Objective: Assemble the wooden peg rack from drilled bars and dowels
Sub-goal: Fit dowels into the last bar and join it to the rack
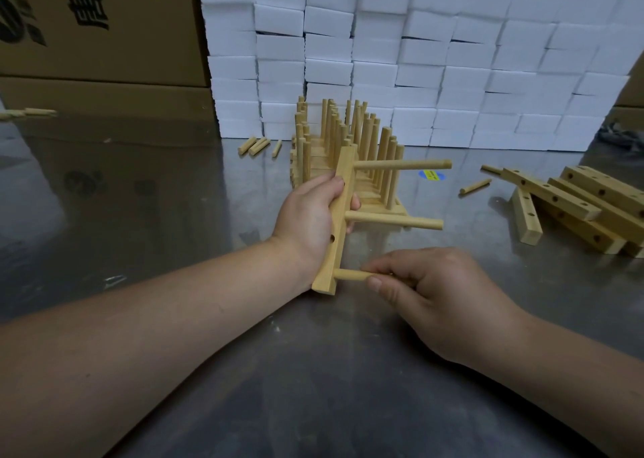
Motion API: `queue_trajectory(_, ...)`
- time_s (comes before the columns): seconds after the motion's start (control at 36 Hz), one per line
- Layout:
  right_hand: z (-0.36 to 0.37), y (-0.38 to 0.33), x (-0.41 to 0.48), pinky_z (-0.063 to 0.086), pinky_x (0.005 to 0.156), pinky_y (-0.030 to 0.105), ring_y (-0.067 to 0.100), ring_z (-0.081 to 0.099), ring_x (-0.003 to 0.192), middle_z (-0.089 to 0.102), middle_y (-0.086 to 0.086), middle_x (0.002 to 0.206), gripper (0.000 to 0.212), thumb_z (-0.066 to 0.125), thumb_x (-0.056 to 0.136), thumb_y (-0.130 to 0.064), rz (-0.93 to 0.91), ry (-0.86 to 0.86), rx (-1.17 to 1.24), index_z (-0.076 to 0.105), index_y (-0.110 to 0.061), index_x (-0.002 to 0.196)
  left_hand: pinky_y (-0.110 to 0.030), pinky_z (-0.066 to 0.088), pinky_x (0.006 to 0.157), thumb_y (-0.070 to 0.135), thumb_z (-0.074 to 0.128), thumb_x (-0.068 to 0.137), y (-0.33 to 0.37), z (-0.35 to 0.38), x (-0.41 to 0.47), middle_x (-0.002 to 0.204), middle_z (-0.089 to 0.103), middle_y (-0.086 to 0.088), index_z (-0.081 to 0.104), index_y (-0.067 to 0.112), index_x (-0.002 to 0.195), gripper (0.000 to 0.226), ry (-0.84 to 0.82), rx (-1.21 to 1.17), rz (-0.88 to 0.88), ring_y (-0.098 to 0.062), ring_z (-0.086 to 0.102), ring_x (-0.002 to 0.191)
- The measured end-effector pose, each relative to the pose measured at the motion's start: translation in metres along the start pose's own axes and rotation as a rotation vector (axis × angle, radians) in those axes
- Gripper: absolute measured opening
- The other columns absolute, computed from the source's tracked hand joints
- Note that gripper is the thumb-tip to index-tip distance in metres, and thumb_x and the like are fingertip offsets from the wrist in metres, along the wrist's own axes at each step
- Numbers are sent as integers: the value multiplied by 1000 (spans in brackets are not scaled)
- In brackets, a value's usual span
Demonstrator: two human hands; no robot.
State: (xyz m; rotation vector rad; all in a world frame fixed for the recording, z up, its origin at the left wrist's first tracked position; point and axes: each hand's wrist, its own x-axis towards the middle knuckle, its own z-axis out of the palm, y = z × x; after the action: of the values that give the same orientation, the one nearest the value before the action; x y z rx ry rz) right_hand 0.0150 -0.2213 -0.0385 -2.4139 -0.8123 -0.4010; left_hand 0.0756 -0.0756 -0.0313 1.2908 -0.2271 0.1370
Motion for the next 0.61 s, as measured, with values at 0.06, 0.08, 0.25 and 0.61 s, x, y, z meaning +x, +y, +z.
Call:
queue_trajectory(0.06, 0, -1, 1, 43, 64, 14, -5, 56, 75, 59, -23, 61, 26, 53, 85, -36, 48, -14, 24, 73, -24, 96, -20, 40, 44, 11, 35, 97, 0, 0, 0, 59, 53, -3, 59, 6, 79, 30, -3, 8, 3, -12, 47, 51)
queue_trajectory(0.08, 1, -1, 2, 42, 62, 10, -10, 55, 72, 56, -27, 55, 26, 51, 84, -38, 80, -26, 41, 71, -26, 94, -19, 40, 44, 11, 35, 97, 0, 0, 0, 59, 53, -2, 59, 6, 79, 30, -3, 12, 6, -12, 47, 51)
queue_trajectory(0.25, 1, -2, 3, 40, 61, 8, -12, 52, 63, 53, -35, 58, 18, 52, 86, -38, 177, -77, 87, 64, -32, 74, -19, 40, 44, 9, 36, 97, 0, 0, 0, 56, 54, -1, 59, 7, 80, 29, 3, 5, 26, -11, 48, 52)
queue_trajectory(0.61, 3, -2, 5, 38, 52, 15, -2, 47, 49, 50, -16, 47, 32, 55, 87, -37, 292, -46, 182, 58, -27, 57, -19, 43, 46, 12, 37, 97, -1, -2, 5, 59, 57, 1, 62, 13, 83, 29, -10, 81, 39, -8, 51, 53)
